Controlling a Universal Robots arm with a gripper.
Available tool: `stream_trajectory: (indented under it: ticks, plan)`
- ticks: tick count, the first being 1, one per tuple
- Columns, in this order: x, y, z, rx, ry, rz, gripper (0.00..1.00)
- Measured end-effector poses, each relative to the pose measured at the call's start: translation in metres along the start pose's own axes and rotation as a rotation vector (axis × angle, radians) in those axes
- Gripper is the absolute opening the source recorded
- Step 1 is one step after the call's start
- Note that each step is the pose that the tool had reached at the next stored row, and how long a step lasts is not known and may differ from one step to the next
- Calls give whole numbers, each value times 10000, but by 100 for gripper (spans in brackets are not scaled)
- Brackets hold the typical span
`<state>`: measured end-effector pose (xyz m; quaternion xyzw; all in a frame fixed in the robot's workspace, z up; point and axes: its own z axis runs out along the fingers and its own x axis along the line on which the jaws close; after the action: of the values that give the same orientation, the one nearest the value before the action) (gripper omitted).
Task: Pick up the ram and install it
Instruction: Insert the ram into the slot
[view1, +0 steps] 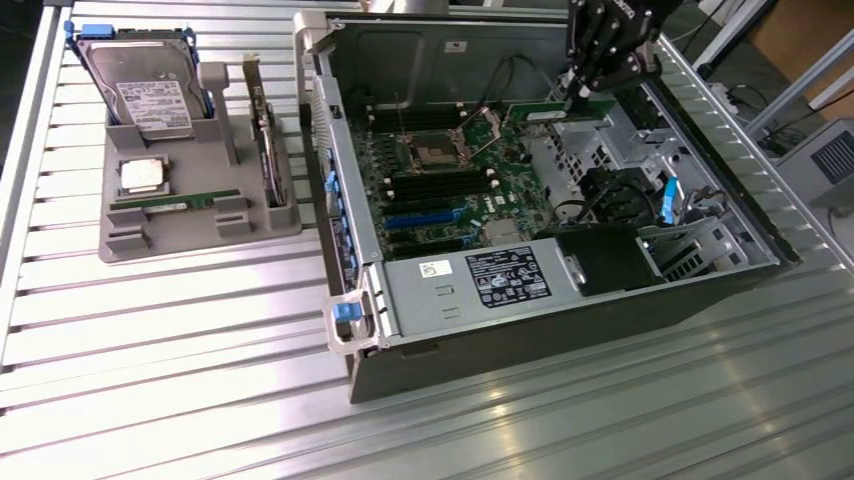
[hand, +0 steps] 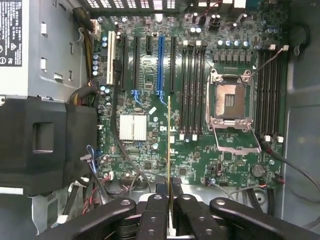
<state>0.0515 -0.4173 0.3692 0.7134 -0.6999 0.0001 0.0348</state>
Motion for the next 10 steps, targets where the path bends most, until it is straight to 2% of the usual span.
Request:
stream_trajectory:
  ticks: [2,5,10]
  plan:
    - [-6,38,101,-23,-14,458,14]
    - [-10,92,171,-26,-9,527,14]
    - [-17,255,248,-26,-7,517,14]
